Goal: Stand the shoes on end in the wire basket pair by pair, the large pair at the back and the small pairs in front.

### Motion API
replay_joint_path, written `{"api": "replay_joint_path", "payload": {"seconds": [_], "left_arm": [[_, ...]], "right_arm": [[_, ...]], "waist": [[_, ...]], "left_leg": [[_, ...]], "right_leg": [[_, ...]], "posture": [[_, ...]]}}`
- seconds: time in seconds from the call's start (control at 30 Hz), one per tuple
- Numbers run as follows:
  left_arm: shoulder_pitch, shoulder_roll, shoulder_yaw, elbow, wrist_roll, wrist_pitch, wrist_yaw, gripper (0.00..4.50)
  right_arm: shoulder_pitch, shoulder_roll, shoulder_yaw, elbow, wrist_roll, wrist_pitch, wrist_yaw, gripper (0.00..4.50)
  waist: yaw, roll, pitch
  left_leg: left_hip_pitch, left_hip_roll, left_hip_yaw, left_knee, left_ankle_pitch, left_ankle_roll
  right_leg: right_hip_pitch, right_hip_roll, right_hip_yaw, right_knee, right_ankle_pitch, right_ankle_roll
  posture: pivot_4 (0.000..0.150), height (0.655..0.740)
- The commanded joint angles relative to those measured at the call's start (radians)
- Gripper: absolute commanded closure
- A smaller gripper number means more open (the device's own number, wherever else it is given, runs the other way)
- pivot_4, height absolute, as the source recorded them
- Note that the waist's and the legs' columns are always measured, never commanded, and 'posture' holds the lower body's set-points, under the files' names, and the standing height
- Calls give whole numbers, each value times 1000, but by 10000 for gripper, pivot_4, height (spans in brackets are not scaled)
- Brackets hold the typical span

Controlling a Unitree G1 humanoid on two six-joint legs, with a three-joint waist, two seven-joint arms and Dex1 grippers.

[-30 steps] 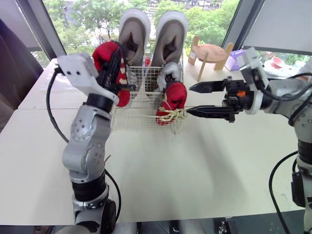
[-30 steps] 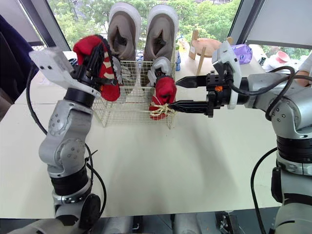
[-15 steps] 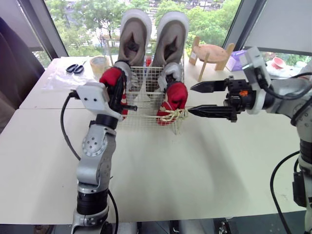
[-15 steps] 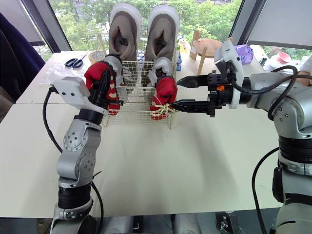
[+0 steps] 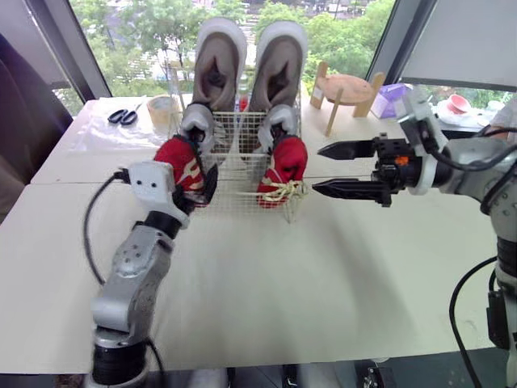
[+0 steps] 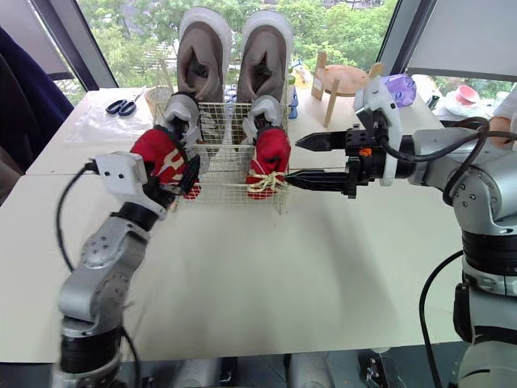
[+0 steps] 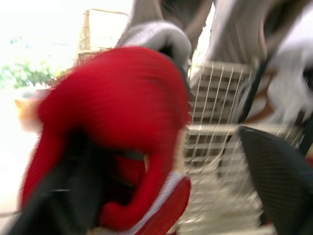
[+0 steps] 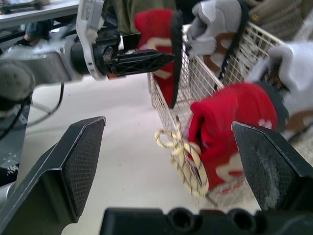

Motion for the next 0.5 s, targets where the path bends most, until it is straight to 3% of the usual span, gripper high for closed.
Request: {"api": "replay_joint_path", "payload": {"seconds": [0.03,0.13,0.27,0.33,0.5], "left_arm": [[88,121,199,-139,-463,167,-153,2889],[182,213,299,-158,-710,244,-133,2889],[393,391,426,-159,-865,345,-181,2889],[468,436,468,-143,-904,353,-227,2889],[580,466,485,-79,-858,328,-331,2889]], "right_arm": [[18,-16,-40,-13,4,-18,-1,0],[47,-18,-50,-9,8,-18,-3,0],[142,-52,-62,-13,-1,-11,12,0],[191,-71,-61,-22,-5,-13,19,0],[382,-96,-50,-47,-32,-35,30,0]], "waist": [[-11,0,0],[-11,1,0],[-12,0,0],[-9,0,0],[3,1,-1]], "left_leg": [[0,1,0,0,0,0],[0,2,0,-1,0,0],[1,1,-1,-1,0,0],[1,1,-1,-1,0,0],[2,1,1,-1,0,0]], "right_leg": [[0,0,0,0,0,0],[0,-2,0,0,0,1],[1,-2,0,0,-2,-2],[1,-2,0,-1,-2,-3],[2,-2,0,-3,-4,-5]], "posture": [[1500,7400],[1500,7400],[1500,7400],[1500,7400],[1500,7400]]}}
